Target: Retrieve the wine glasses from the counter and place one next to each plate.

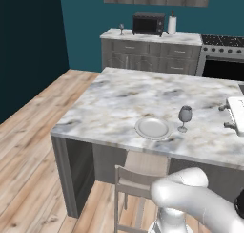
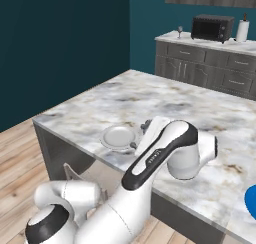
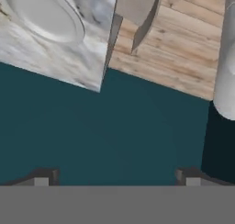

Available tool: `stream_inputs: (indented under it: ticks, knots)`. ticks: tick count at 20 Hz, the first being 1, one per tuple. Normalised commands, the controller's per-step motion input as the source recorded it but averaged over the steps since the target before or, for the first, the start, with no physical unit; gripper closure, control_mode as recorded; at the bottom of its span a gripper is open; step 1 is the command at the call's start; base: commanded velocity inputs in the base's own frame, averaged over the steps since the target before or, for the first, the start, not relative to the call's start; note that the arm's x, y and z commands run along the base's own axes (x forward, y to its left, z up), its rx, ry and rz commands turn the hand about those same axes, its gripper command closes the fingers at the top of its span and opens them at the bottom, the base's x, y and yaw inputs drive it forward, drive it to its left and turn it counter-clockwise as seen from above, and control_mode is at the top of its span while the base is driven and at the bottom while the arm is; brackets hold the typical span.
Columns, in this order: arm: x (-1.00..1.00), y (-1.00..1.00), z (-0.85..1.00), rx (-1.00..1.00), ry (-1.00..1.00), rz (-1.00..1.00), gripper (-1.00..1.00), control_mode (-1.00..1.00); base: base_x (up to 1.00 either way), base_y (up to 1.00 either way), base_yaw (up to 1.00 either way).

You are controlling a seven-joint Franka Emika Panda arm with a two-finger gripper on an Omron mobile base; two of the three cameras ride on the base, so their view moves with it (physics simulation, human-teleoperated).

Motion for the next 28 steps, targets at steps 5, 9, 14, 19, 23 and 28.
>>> stream_inputs:
  ticks: [5, 9, 14, 19, 23, 28]
  knots:
    - [-0.71, 0.9, 0.47, 0.0, -0.16, 0.09, -1.0, -1.0, 0.0, 0.0, 0.0]
    - [-0.52, 0.78, 0.49, 0.0, -0.17, 0.12, -1.0, -1.0, 0.0, 0.0, 0.0]
    - [-0.52, 0.51, 0.46, 0.01, -0.15, 0.13, -1.0, 1.0, -0.14, 0.1, 0.04]
    - [0.0, 0.0, 0.0, 0.0, 0.0, 0.0, -1.0, 1.0, -0.84, 0.6, 0.15]
    - [0.0, 0.0, 0.0, 0.0, 0.0, 0.0, -1.0, 1.0, -0.99, 1.0, 0.13]
    - [0.0, 0.0, 0.0, 0.0, 0.0, 0.0, -1.0, 1.0, -0.95, 1.0, 0.06]
